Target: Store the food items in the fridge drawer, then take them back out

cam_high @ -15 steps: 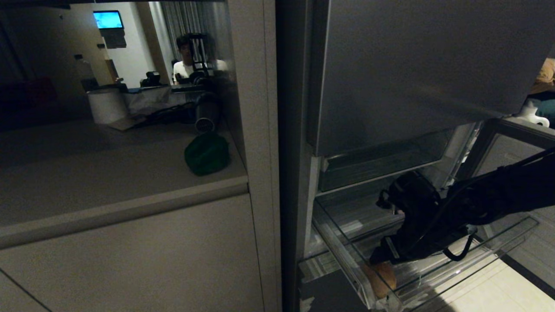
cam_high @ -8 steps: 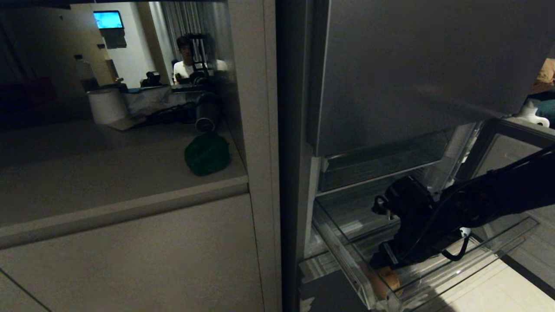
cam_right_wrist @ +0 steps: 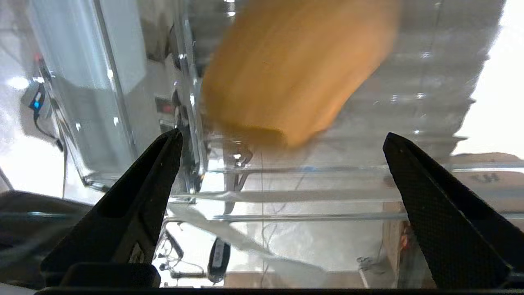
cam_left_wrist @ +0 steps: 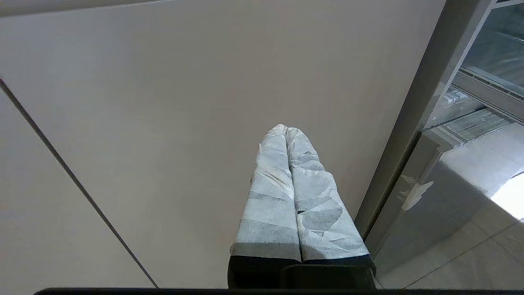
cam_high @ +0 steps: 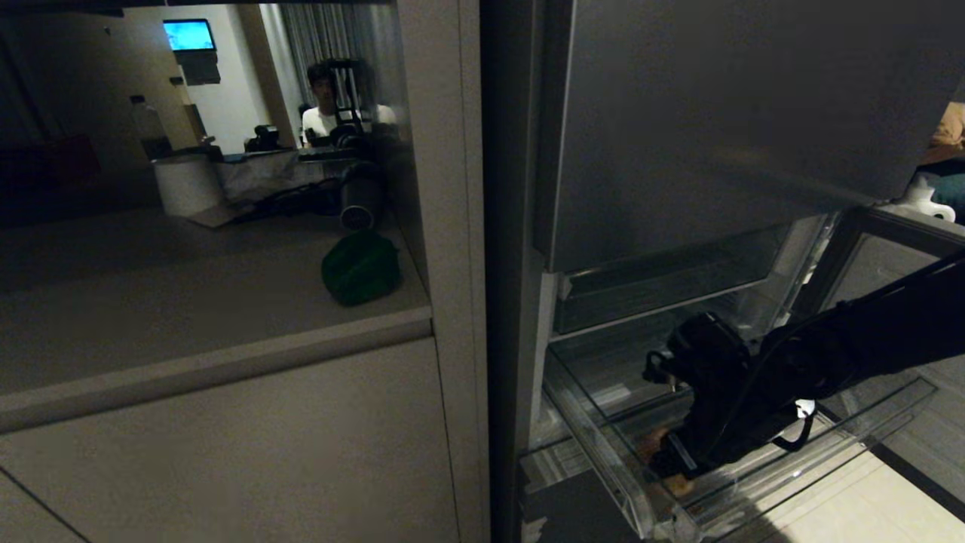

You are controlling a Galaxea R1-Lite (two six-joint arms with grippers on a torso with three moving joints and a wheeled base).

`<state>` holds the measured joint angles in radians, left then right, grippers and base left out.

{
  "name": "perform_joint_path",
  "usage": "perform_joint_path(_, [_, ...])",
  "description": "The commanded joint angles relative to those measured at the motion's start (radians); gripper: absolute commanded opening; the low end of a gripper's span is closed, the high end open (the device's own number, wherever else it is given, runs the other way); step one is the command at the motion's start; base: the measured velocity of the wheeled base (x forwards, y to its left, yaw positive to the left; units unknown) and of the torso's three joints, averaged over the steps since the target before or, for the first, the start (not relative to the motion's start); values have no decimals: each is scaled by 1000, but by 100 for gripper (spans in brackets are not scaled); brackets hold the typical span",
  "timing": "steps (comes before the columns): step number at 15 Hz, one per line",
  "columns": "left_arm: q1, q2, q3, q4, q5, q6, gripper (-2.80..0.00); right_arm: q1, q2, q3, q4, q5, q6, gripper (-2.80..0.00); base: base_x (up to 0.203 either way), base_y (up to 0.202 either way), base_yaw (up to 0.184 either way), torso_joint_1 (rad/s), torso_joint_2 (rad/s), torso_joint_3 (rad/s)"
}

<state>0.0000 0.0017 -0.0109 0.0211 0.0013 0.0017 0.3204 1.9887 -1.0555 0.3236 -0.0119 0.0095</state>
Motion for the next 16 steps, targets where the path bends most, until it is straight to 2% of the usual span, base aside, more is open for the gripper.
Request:
perform_joint_path(1, [0,0,0,0,0,0,-280,2,0,-6,-1,1,-4,0,0,0,0,0,0,0])
perform_joint_path(6, [0,0,0,0,0,0,-280,0,3,-22,11,-2,-3,0,0,0,0,0,0,0])
perform_joint_path(16, [0,0,0,0,0,0,-280,-14,63,-153,9,-2,-13,0,0,0,0,0,0,0])
